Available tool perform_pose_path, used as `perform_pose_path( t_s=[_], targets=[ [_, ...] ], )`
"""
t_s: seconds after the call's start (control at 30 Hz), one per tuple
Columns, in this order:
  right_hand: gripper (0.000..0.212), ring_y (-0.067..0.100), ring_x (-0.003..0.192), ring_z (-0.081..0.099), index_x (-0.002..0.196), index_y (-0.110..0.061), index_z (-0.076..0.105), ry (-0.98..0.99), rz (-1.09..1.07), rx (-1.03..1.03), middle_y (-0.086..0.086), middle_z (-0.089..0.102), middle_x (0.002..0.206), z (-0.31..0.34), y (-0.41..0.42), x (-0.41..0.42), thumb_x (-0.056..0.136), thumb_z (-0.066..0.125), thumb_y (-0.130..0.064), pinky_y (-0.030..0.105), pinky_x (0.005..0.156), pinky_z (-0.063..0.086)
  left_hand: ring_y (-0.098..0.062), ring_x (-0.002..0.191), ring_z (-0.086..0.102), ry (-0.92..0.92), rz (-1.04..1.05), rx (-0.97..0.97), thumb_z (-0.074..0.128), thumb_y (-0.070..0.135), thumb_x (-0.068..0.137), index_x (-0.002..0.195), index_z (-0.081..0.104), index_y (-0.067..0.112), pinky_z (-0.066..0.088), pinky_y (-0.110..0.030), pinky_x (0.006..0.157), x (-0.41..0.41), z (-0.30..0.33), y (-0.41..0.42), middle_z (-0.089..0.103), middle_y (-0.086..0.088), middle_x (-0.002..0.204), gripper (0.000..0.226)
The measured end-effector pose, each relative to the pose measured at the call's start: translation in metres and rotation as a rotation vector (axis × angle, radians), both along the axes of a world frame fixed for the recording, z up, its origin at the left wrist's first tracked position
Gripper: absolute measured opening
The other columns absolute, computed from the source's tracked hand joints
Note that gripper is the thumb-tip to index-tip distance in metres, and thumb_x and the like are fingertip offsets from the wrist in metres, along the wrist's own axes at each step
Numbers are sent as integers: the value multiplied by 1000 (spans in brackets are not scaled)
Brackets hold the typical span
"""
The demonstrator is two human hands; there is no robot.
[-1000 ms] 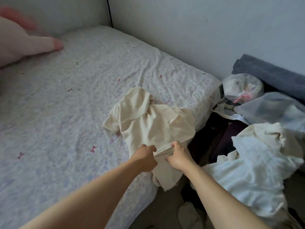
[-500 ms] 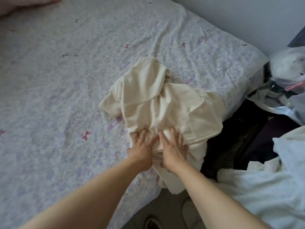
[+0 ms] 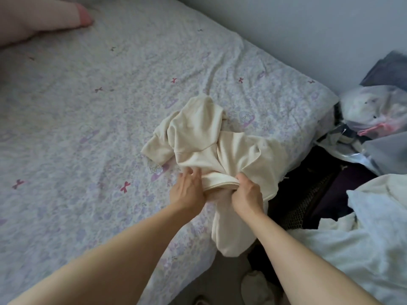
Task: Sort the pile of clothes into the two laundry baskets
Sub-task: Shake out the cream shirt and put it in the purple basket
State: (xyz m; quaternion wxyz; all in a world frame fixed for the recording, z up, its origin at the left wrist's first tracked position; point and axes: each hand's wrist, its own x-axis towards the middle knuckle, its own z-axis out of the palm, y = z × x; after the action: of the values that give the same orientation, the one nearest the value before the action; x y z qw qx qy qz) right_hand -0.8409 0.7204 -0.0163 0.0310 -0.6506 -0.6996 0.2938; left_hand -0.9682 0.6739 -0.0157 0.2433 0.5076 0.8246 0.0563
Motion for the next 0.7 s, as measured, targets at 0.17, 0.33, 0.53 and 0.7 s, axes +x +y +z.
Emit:
perform_pose_path(
  t_s=[0.17,0.33,0.53,0.7],
  targets=[
    [31,37,102,56,107,-5,55,160,-90,73,21,62,109,73,-1,-9,86,35,5,32,73,35,-31,107,55,-97,104,70,42,20,93,121,33,13,35,-36,75,-3,63,-8,57,-10,116,30],
    [20,37,99,56,89,-7,55,234,-165,149,21,63,105,141,-19,-12,85,38,3,28,71,31,-33,94,57,-210,170,250,36,17,93,112,36,12,39,-38,71,-7,130,-19,61,-13,103,19],
    [20,32,91,55,87,-7,56,305,-315,256,21,64,106,225,-51,-13,85,38,2,27,71,32,-33,88,61,-419,125,467,53,41,91,97,35,13,45,-40,71,-11,202,-50,65,-13,95,33],
    [26,32,97,58,99,-1,61,379,-438,376,20,65,109,287,-83,-8,86,39,4,26,72,35,-19,87,56,-416,-61,436,70,62,69,104,37,18,43,-31,71,-4,260,-91,55,5,86,65]
  ],
)
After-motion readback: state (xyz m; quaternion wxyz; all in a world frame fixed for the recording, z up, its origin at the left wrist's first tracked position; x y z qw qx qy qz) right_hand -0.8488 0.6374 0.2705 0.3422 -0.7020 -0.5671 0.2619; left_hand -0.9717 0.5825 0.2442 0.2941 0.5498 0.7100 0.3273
